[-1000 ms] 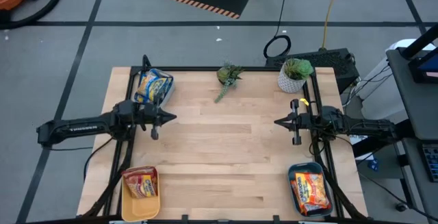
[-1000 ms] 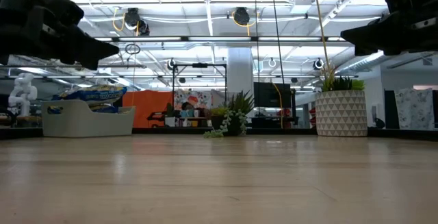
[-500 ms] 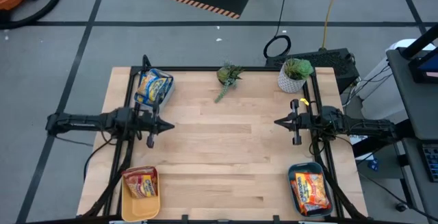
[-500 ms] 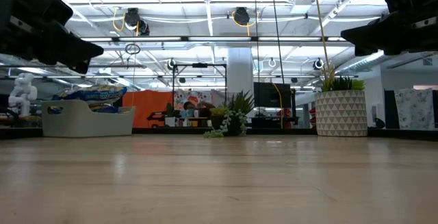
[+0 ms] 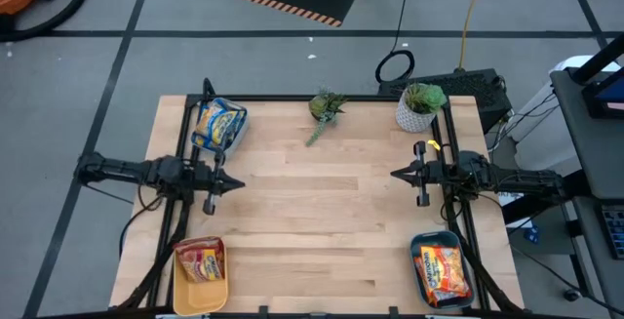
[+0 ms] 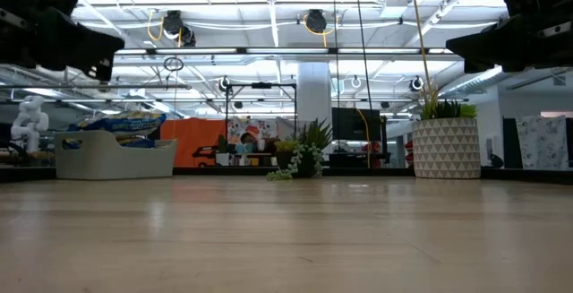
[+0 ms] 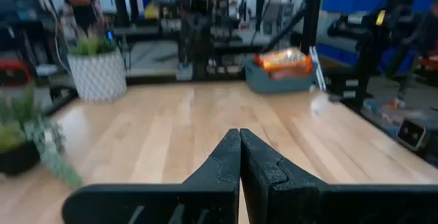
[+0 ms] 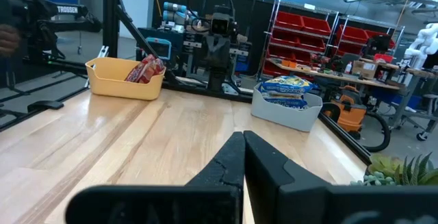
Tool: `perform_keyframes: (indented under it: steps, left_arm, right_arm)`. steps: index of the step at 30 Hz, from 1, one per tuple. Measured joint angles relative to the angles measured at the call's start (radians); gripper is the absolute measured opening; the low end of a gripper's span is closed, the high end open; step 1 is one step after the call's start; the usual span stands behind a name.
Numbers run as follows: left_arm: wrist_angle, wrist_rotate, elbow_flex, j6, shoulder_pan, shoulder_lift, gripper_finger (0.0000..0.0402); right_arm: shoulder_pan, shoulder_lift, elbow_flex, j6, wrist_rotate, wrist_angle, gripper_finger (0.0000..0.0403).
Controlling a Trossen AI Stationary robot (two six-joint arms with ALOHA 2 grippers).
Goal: Sort Maruchan noodles
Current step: Return to Home Position
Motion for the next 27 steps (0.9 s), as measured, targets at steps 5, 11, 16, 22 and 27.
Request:
perform_keyframes:
  steps: [5,11,16,22,27]
  left_arm:
    - [-0.004,-0.009,0.002,0.046,0.000,-0.059,0.0001]
    - [-0.005,-0.004,0.002,0.075,0.000,-0.055,0.0001]
    - [-0.003,-0.021,0.002,0.152,0.005,-0.043,0.0008]
    - [0.000,-0.023,0.002,0.149,0.005,-0.042,0.0016]
    - [0.006,-0.026,0.001,0.128,0.005,-0.042,0.0018]
  right_arm:
    - [0.000,0.000,0.000,0.000,0.000,0.000,0.0000]
    - [0.000,0.000,0.000,0.000,0.000,0.000,0.0000]
    - [0.000,0.000,0.000,0.000,0.000,0.000,0.0000]
    - [0.000,0.000,0.000,0.000,0.000,0.000,0.0000]
    - [0.000,0.000,0.000,0.000,0.000,0.000,0.0000]
